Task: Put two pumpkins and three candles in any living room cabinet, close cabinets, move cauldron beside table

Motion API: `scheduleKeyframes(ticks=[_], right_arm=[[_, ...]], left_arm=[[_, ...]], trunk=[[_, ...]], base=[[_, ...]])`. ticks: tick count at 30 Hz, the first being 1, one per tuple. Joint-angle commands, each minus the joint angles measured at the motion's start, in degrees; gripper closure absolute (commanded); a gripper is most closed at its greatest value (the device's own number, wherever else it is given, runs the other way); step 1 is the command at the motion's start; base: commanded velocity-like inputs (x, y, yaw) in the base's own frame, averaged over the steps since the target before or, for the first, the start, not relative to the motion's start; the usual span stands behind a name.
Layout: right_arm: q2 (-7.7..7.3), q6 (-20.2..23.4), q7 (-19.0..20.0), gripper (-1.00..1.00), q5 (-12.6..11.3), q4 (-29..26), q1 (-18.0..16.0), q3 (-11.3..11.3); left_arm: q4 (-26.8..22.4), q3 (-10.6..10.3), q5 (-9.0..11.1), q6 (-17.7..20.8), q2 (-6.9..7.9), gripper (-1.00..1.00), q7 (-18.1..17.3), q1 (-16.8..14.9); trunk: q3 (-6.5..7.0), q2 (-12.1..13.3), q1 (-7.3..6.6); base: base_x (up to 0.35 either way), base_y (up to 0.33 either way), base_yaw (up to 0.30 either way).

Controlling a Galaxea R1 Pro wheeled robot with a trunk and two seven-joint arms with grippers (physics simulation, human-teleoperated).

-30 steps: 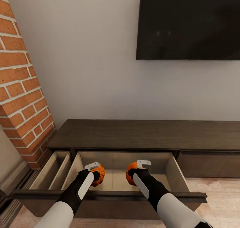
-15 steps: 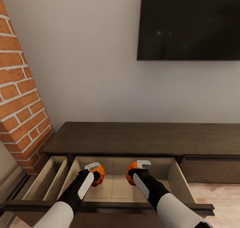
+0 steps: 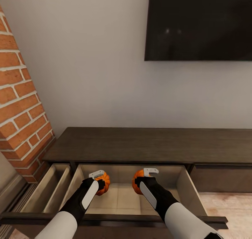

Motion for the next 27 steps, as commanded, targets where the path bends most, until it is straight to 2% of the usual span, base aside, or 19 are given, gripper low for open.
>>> scheduleKeyframes(ticks=[1,27], right_arm=[[-0.04,0.16,-0.49,1.0,-0.4,-0.1,-0.06,0.35],[-0.04,0.16,-0.47,1.0,-0.4,-0.1,-0.07,0.47]], left_arm=[[-0.1,-0.23,0.53,0.05,0.03,1.0,0.59,-0.04],[-0.1,-0.23,0.66,0.11,0.03,1.0,0.59,-0.02]], trunk=[[-0.28,-0.04,0.01],[-6.04,-0.39,0.68]], base=[[0.0,0.0,0.0],[0.0,0.0,0.0]])
